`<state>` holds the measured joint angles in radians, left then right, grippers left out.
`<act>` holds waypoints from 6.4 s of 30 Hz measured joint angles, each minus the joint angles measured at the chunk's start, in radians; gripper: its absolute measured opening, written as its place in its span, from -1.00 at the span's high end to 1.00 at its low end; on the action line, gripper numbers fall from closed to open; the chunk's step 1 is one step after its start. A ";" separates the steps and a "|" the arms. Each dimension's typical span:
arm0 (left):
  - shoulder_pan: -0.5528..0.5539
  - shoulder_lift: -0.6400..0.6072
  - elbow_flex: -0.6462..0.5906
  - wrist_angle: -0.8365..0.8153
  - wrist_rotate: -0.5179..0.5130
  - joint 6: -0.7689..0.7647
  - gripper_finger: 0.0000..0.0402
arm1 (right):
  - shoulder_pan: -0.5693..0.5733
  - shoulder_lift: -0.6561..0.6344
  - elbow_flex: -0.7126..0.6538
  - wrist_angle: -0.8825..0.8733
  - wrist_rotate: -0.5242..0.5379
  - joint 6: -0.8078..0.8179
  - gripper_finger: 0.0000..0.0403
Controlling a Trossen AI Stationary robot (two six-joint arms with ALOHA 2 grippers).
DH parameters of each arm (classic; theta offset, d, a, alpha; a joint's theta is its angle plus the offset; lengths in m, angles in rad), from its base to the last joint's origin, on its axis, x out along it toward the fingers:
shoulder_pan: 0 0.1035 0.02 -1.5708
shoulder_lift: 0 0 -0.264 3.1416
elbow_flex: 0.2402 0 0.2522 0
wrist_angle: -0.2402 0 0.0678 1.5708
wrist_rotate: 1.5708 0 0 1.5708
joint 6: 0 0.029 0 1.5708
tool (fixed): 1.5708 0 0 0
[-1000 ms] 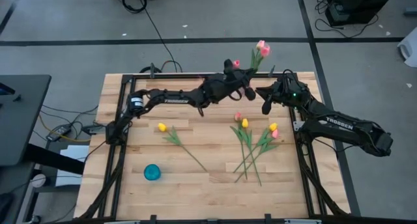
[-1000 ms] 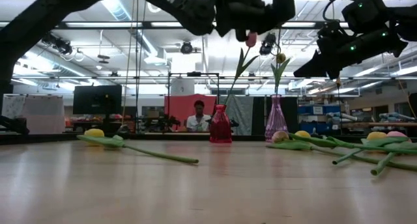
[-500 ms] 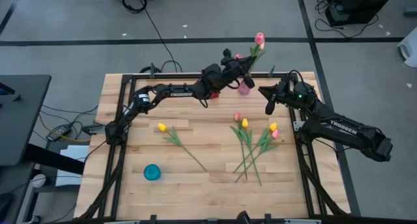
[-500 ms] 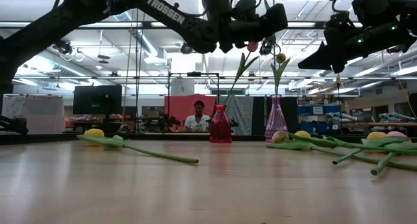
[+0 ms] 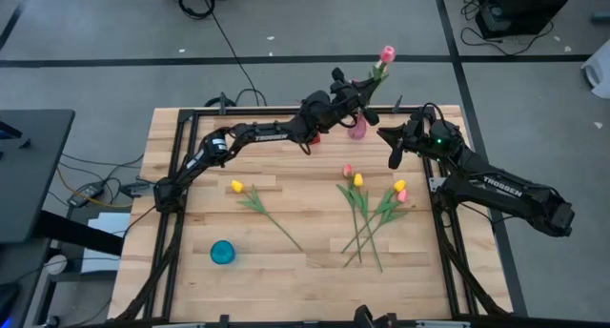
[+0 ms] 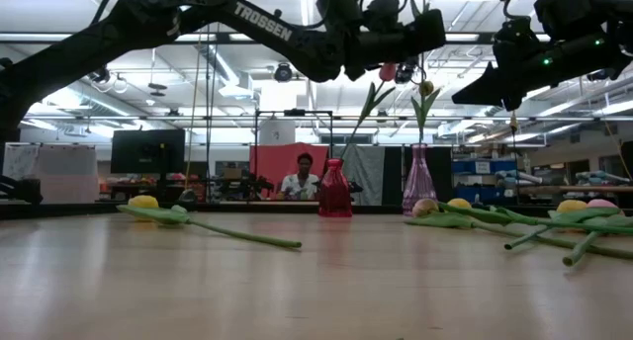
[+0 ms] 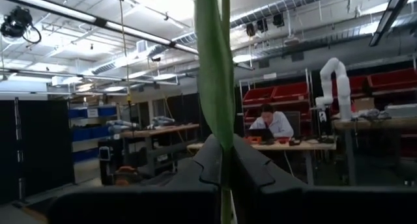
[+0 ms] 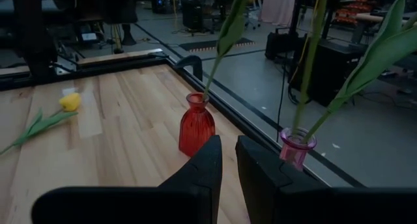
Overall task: Sort flowers into vase by color
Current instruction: Put the pink white tulip into the pink vase, then adjust the pink tulip in the red vase
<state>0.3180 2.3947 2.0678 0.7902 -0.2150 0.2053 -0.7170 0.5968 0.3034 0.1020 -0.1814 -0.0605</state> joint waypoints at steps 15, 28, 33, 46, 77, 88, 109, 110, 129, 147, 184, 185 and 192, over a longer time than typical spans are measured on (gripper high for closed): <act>0.000 0.000 -0.001 -0.026 -0.001 0.015 0.92 | 0.000 0.000 0.000 0.000 -0.004 -0.002 0.69; 0.003 0.000 -0.002 -0.026 0.017 0.052 0.92 | 0.000 0.000 0.000 0.007 -0.030 -0.002 0.69; 0.003 0.000 -0.004 0.000 0.046 0.051 0.92 | 0.000 0.000 0.000 0.007 -0.030 -0.002 0.69; 0.009 0.000 -0.004 -0.032 0.045 0.048 0.91 | 0.000 0.000 0.000 0.007 -0.031 -0.002 0.69; 0.014 0.000 -0.003 -0.146 0.022 -0.025 0.50 | 0.001 0.000 0.000 0.008 -0.051 -0.002 0.69; 0.014 -0.001 -0.002 -0.183 0.022 0.004 0.27 | 0.001 0.000 0.000 0.008 -0.051 -0.002 0.69; 0.013 -0.039 -0.002 -0.318 0.019 0.019 0.27 | 0.001 0.000 -0.001 0.008 -0.050 -0.003 0.69; 0.013 -0.039 -0.002 -0.298 0.019 0.020 0.27 | 0.001 0.000 -0.001 0.008 -0.048 -0.003 0.69; -0.024 -0.050 -0.003 -0.253 -0.124 0.117 0.27 | 0.001 0.000 -0.001 0.003 -0.048 -0.003 0.69; -0.069 -0.204 -0.003 -0.702 -0.243 0.029 0.27 | 0.002 0.000 -0.001 0.004 -0.056 -0.003 0.69; -0.074 -0.389 -0.205 -0.910 -0.224 -0.076 0.97 | 0.008 0.007 -0.001 0.008 -0.056 -0.001 0.69; -0.074 -0.389 -0.205 -0.916 -0.249 -0.075 0.96 | 0.008 0.007 -0.001 0.008 -0.056 -0.001 0.69; -0.073 -0.406 -0.205 -0.939 -0.338 -0.096 0.80 | 0.008 0.007 -0.001 0.008 -0.056 -0.001 0.69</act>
<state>0.2448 1.9887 1.8629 -0.1487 -0.5526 0.1091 -0.7090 0.6039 0.3027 0.1101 -0.2375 -0.0616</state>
